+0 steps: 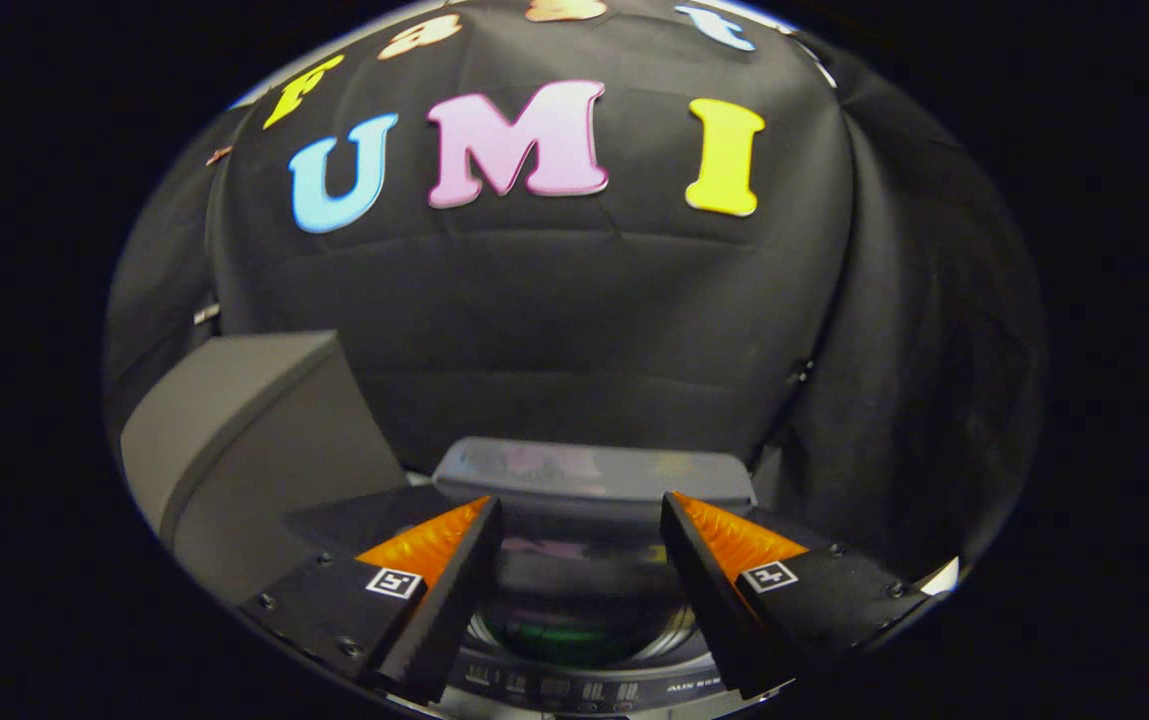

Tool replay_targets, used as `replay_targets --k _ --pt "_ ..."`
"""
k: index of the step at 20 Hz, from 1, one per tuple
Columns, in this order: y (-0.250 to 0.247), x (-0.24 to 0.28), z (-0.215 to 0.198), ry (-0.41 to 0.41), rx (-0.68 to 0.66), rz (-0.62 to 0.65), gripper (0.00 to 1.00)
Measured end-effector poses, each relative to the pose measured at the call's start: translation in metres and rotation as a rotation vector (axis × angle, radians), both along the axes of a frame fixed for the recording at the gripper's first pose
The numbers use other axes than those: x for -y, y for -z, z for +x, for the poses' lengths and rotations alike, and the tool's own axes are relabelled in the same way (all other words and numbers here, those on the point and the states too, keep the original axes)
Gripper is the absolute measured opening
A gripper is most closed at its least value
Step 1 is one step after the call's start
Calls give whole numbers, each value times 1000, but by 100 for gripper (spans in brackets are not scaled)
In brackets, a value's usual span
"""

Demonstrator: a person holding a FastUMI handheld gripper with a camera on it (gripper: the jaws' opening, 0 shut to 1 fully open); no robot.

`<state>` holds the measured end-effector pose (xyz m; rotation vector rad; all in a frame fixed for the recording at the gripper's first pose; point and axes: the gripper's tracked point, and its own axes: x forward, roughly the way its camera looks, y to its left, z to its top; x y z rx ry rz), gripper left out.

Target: Put the clothes into the washing machine and then close the washing machine lid.

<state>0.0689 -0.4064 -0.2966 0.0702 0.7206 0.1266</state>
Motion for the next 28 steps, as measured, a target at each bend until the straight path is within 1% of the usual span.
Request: replay_targets --k 3,8,9,12,14,19,21,23,28 --pt "-20 -20 -9 -31 63 15 99" --pt "-86 -49 2 16 202 52 99" --pt "-109 -55 -3 24 227 56 99" --pt "-155 -82 1 45 315 63 99" --pt "-182 -102 3 49 364 42 99" --pt "-238 -150 -2 53 468 48 99" --pt "-253 -162 -2 53 502 48 99" --pt "-252 -173 -7 50 474 58 99" --pt "-270 -172 -12 61 493 44 98"
